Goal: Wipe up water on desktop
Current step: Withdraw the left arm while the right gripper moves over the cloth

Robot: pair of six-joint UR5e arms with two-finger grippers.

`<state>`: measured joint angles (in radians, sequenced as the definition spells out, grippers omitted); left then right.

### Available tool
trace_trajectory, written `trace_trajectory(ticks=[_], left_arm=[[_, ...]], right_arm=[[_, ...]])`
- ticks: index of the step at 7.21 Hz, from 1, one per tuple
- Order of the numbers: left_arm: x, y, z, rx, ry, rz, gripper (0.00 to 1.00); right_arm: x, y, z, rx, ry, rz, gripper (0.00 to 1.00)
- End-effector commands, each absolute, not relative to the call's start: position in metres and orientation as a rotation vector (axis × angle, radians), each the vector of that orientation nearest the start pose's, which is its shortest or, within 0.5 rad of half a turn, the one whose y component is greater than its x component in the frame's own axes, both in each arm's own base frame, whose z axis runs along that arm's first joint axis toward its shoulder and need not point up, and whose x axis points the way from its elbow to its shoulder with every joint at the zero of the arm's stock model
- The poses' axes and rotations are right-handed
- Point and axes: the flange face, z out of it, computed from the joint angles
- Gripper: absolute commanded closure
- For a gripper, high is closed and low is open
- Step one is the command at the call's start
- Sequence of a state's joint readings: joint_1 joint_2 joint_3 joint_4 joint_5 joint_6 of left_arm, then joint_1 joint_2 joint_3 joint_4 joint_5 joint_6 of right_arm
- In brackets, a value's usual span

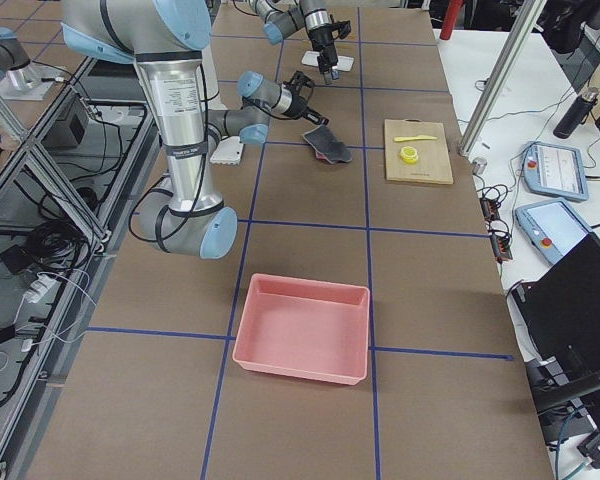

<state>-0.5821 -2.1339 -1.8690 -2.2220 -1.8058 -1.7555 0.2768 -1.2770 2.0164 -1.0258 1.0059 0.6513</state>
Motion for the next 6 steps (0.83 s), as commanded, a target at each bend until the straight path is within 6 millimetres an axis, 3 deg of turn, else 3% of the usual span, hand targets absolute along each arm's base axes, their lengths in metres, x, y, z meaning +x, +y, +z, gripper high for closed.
trace_trajectory(ticks=[1, 2, 4, 6], left_arm=[[0.425, -0.414, 0.146, 0.161, 1.492, -0.385, 0.01], [0.415, -0.421, 0.16, 0.205, 1.46, -0.312, 0.01], [0.346, -0.465, 0.199, 0.251, 1.338, -0.182, 0.01], [0.271, -0.486, 0.261, 0.34, 1.213, 0.002, 0.01]], right_arm=[[-0.445, -0.337, 0.235, 0.985, -0.839, -0.091, 0.57], [-0.444, -0.348, 0.233, 0.927, -0.831, -0.063, 0.04], [-0.45, -0.363, 0.218, 0.79, -0.797, -0.013, 0.0], [-0.456, -0.372, 0.218, 0.722, -0.734, 0.023, 0.01]])
